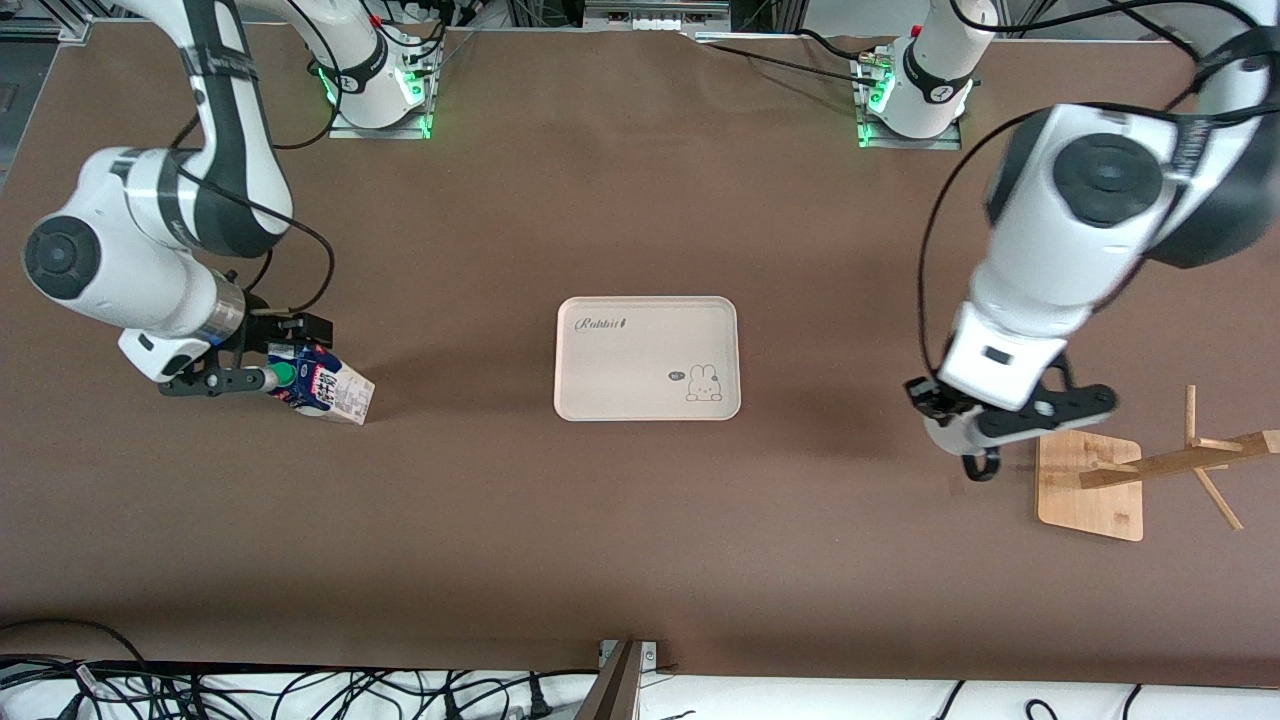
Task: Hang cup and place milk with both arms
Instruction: 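Set the carton down with the right gripper while the left gripper lifts the mug, then retract the right gripper while the left gripper carries the mug to the stand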
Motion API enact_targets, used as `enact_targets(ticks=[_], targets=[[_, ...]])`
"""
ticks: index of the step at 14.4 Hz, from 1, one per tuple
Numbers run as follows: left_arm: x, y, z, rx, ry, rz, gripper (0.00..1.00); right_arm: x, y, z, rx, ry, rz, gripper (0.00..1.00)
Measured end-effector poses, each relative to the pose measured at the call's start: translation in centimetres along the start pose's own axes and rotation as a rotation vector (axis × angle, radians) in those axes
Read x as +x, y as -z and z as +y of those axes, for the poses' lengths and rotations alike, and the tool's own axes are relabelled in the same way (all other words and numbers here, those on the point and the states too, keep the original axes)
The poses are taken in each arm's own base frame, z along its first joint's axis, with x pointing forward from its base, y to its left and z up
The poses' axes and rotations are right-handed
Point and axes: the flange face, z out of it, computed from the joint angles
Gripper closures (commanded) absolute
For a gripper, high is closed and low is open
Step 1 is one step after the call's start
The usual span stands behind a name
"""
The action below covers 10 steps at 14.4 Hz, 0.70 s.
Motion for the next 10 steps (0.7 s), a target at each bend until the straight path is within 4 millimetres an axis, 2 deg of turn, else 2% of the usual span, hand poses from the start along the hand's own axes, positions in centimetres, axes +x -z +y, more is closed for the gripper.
enact_targets(ticks=[2,5,8,10], targets=[[1.6,0.3,-4.2,-0.026,-0.027,-0.031,1.0,-1.4,3.2,0.8,0.02,0.005,-0.002,0.0],[2.8,0.5,-9.4,-0.042,-0.07,-0.07,1.0,-3.7,8.7,2.4,-0.001,0.026,-0.017,0.0],[3.6,0.5,-13.5,-0.038,-0.115,-0.085,1.0,-5.6,13.9,3.3,0.014,0.03,-0.023,0.0],[3.8,0.4,-15.2,-0.032,-0.11,-0.107,1.0,-5.9,16.6,3.5,-0.014,0.037,-0.003,0.0]])
